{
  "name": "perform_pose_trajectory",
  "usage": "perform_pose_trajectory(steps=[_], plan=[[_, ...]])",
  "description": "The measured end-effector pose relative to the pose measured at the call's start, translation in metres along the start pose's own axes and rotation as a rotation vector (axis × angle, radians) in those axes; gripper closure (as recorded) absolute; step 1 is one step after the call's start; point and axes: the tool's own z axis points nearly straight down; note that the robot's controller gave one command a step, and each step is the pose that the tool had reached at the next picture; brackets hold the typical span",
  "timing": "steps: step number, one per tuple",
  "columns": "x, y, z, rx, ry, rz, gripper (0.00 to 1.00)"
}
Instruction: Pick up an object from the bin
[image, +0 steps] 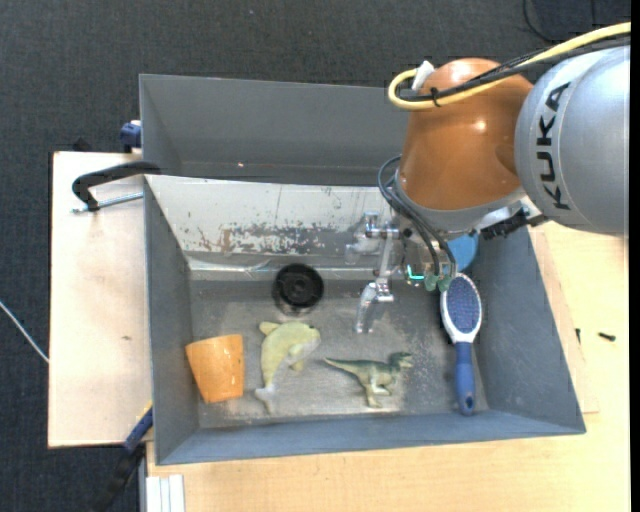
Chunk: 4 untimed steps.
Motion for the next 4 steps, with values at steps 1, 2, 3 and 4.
perform_pose_trajectory(steps=[1,2,3,4], plan=[[0.018,0.083,0.157,0.0,-0.01,-0.44,0.0],[0.049,0.051,0.127,0.004,-0.007,-0.804,0.0],[0.039,0.033,0.123,0.004,-0.014,-0.97,0.0],[0.023,0.031,0.156,0.004,-0.016,-1.124,0.0]])
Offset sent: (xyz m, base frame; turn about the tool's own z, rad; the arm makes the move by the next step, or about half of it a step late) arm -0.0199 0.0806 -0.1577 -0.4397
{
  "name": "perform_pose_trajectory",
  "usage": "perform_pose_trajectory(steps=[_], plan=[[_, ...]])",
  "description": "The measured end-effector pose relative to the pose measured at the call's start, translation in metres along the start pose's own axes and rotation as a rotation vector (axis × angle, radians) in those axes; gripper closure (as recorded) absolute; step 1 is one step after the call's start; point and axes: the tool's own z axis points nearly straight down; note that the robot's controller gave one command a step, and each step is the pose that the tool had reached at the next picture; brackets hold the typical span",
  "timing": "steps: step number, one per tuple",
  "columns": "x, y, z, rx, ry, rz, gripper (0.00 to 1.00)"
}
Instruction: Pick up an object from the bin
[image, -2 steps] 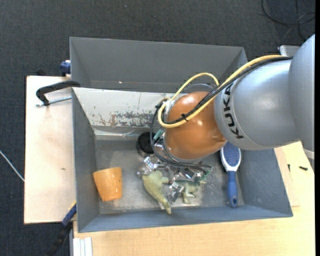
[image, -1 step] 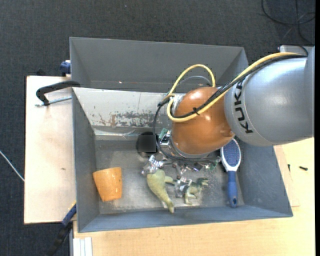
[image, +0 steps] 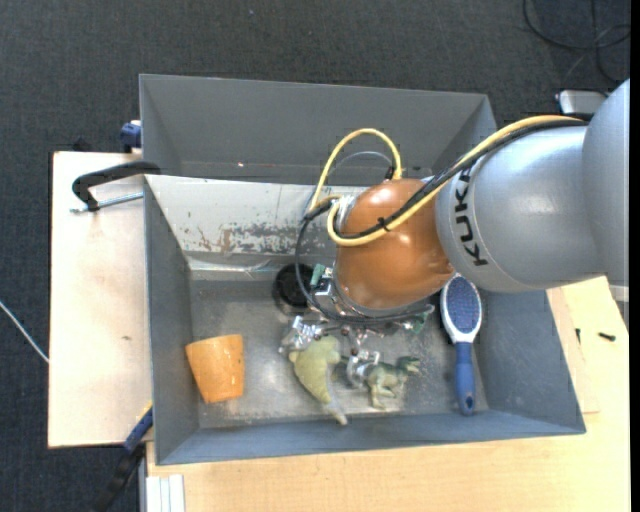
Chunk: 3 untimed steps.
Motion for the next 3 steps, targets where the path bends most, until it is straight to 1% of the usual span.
perform_pose_trajectory(steps=[1,2,3], plan=[[-0.002,0.0,-0.001,-0.002,0.002,0.002,0.0],[-0.003,-0.001,-0.002,0.0,0.0,0.002,1.0],[-0.006,-0.002,-0.022,0.001,0.001,0.005,1.0]])
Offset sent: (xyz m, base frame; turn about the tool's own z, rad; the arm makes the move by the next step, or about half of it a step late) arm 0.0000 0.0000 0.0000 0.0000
